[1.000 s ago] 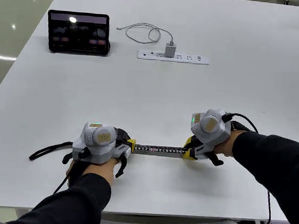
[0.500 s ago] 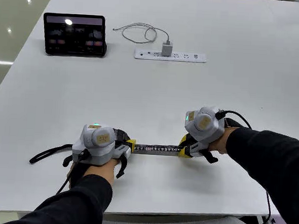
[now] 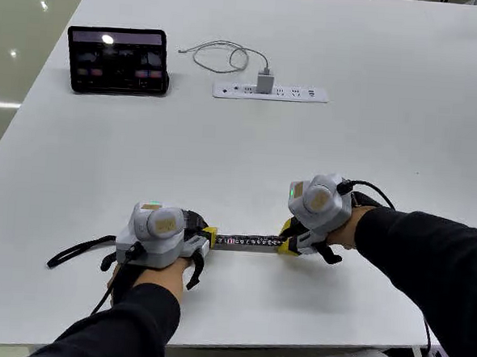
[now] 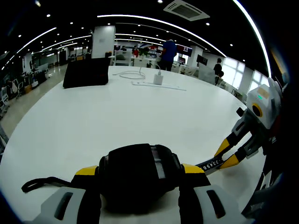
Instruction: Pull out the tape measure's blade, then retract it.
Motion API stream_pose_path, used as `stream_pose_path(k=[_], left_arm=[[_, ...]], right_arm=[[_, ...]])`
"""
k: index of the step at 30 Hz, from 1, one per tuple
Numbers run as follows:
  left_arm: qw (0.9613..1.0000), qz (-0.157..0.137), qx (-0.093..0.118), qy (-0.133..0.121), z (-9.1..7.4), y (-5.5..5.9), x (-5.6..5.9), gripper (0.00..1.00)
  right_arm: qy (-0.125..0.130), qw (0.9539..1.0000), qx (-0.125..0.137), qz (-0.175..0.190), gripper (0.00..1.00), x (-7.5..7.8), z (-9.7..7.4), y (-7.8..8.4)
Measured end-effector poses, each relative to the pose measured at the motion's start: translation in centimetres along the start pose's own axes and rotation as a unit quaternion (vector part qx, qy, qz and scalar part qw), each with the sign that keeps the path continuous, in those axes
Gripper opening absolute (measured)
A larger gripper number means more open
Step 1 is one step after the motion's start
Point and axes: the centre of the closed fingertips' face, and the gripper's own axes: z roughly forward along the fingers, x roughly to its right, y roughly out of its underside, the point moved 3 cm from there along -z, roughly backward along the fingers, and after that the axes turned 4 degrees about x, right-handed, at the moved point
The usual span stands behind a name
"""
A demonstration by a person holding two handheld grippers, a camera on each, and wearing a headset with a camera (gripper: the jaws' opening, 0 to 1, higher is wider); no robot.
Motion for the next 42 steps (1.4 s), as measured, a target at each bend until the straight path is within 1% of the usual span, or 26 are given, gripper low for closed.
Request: stream_pose_path(k=[7,13,24,42], left_arm=[[1.0000,-0.001,-0.001,0.000,0.0,0.0,0.0,0.63],[1.0000,-0.003,-0.001,-0.001,0.0,0.0,0.0,0.63],[1.0000,-0.001,0.002,-0.001,0.0,0.0,0.0,0.63],[1.0000,-0.004,0.002,-0.003,0.0,0.0,-0.1,0.63]], right_arm=[[-0.002,1.0000,0.001,-0.003,0.11,0.0,0.2,-0.3],[-0.004,0.9999,0.001,-0.012,0.11,-0.1,0.4,-0.8],[-0.005,0.9999,0.003,-0.013,0.11,-0.1,0.8,-1.4],[-0.006,0.9998,0.012,-0.013,0.11,-0.5,1.5,-2.7]])
